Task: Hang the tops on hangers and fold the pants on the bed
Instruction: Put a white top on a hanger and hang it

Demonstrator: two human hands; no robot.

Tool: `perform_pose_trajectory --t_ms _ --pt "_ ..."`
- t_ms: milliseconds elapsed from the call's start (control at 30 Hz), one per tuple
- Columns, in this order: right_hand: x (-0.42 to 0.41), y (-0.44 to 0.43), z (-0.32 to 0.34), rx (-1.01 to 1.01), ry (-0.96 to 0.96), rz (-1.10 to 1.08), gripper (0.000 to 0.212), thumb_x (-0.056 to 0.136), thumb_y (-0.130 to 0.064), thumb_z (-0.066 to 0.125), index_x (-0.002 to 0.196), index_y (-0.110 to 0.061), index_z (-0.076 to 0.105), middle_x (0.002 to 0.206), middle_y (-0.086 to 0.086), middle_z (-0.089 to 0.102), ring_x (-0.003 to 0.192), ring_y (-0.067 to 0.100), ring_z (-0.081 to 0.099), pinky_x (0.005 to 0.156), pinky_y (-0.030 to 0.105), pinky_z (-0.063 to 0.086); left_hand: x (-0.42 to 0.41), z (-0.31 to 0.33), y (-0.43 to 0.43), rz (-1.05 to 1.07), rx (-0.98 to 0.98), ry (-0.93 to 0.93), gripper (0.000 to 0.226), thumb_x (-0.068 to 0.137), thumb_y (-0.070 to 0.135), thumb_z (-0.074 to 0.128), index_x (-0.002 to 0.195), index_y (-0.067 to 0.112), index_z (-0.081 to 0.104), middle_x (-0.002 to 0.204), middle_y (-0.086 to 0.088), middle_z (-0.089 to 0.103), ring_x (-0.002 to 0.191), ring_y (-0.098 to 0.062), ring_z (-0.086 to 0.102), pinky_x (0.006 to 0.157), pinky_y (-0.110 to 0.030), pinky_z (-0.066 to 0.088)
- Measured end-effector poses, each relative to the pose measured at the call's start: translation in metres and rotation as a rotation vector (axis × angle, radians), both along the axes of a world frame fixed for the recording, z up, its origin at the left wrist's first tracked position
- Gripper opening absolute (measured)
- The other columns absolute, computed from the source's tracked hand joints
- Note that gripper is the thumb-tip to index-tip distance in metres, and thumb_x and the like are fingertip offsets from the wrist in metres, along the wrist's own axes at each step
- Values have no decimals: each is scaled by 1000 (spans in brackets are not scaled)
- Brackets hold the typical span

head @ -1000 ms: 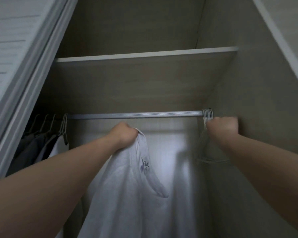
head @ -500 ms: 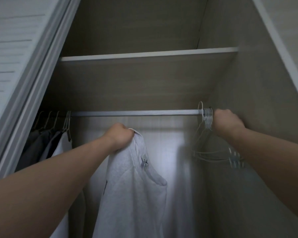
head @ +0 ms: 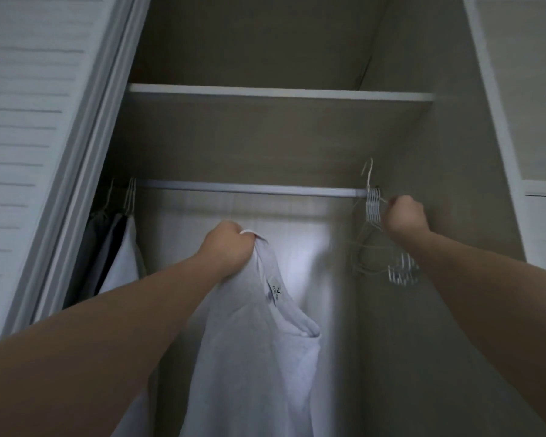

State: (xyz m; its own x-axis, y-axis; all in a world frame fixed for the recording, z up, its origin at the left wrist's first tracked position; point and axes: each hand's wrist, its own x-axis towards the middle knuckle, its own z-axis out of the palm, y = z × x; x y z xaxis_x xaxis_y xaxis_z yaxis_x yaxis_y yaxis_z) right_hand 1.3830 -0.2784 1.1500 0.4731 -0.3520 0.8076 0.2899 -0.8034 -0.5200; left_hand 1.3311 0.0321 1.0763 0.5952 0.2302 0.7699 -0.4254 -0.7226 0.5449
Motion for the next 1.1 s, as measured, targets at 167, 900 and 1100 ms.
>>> perform_pose_trajectory --t_ms 167,900,1100 --pt "-17 3 -20 158 -135 93 27 97 -10 49 105 6 70 111 33 66 108 46 62 91 40 49 -12 -18 6 16 -23 16 32 97 24 50 72 7 60 64 -4 56 61 -17 51 51 -26 32" --pt "-356 -186 -252 666 -127 986 19 101 -14 52 90 -14 67 50 -6 30 42 11 23 41 18 22 -244 -136 -185 159 137 128 47 102 23 47 57 9 46 60 -11 51 69 -30 54 61 -34 33" --pt "-420 -252 -320 713 -83 1069 21 105 -13 44 94 -16 61 52 -2 32 42 13 25 40 20 25 -294 -187 -234 75 48 245 37 101 23 47 71 6 58 67 -12 51 62 -21 46 59 -32 35"
